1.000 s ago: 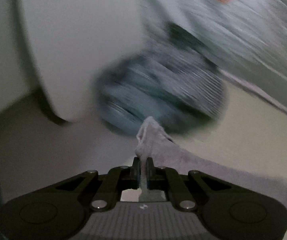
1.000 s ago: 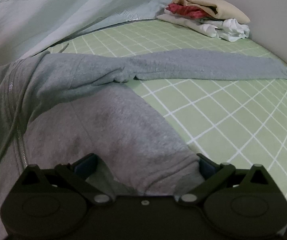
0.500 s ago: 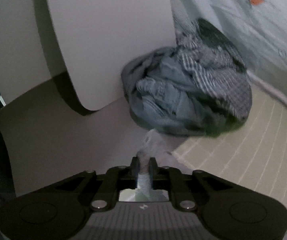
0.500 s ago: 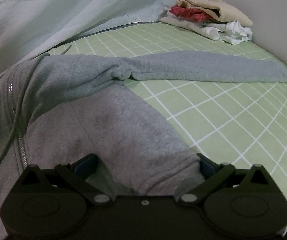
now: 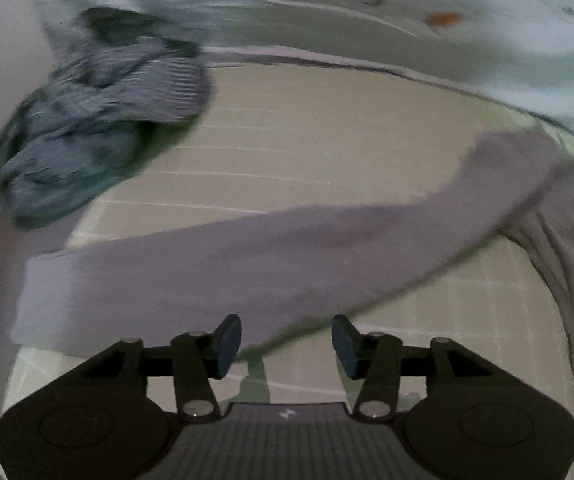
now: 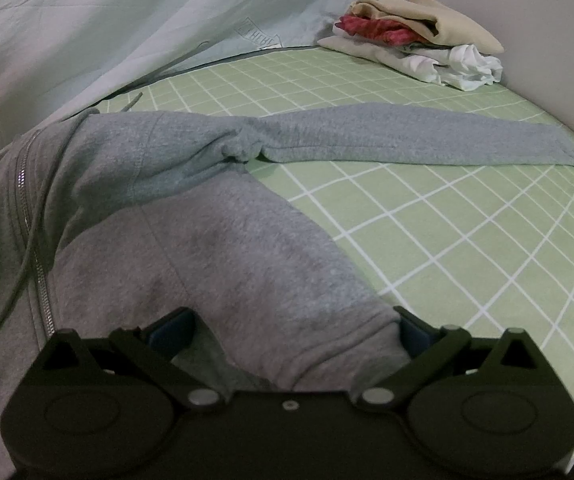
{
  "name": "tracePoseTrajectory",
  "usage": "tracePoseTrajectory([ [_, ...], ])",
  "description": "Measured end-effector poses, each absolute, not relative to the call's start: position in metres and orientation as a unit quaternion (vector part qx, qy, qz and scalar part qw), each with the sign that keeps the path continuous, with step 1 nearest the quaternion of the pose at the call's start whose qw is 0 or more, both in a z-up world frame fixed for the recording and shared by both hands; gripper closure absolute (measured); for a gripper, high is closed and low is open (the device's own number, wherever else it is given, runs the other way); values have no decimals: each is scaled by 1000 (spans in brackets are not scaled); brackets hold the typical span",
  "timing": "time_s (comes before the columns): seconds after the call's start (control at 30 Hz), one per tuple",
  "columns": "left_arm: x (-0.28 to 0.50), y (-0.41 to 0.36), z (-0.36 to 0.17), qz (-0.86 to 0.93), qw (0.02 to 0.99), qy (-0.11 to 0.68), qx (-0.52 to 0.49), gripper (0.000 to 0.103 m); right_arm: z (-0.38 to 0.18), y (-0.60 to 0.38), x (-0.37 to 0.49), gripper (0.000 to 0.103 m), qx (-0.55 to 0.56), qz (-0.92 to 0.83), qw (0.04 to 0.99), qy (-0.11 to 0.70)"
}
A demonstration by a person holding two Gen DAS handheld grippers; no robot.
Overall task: Fold clothes
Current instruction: 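Grasp the other sleeve with the left gripper and straighten it along the body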
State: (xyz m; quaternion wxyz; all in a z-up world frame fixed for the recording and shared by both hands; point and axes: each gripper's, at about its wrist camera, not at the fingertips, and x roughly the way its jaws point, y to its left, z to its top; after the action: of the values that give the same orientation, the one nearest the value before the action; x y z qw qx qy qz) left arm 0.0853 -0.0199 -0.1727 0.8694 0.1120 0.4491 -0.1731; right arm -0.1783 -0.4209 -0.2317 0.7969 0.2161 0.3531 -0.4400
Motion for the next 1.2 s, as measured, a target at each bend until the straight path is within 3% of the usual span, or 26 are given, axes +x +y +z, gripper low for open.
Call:
tracePoseTrajectory([
  [0.3,92,-35,-194,-140,863,450,180,47,-232,-420,-179,0,214,-442,798,349],
  [0.33,91,-32,-193,-143,865,450,171,52,-232,-419,-179,0,214,-442,798,349],
  [0.37,91,-30,-192,-147,865,452,164,85,-232,-419,-179,0,214,-442,798,349],
  [0.4,91,-30,-189,-151,862,457,163,102,-233,-419,-179,0,214,-442,799,348],
  [0.63,82,-20,-120,-149,884,423,134,101,-233,-418,-179,0,214,-442,799,347],
  [0.87,96,-20,0,-143,948,262,112,103,-232,-417,-178,0,215,-445,797,347],
  [0.97,126,-22,-4,-125,954,254,96,101,-233,-416,-177,0,215,-448,797,344],
  [1.1,166,-19,-44,-76,933,342,76,100,-234,-414,-177,0,214,-450,798,339],
  [1.2,154,-15,-62,-113,918,374,67,77,-234,-413,-179,0,212,-449,800,336],
])
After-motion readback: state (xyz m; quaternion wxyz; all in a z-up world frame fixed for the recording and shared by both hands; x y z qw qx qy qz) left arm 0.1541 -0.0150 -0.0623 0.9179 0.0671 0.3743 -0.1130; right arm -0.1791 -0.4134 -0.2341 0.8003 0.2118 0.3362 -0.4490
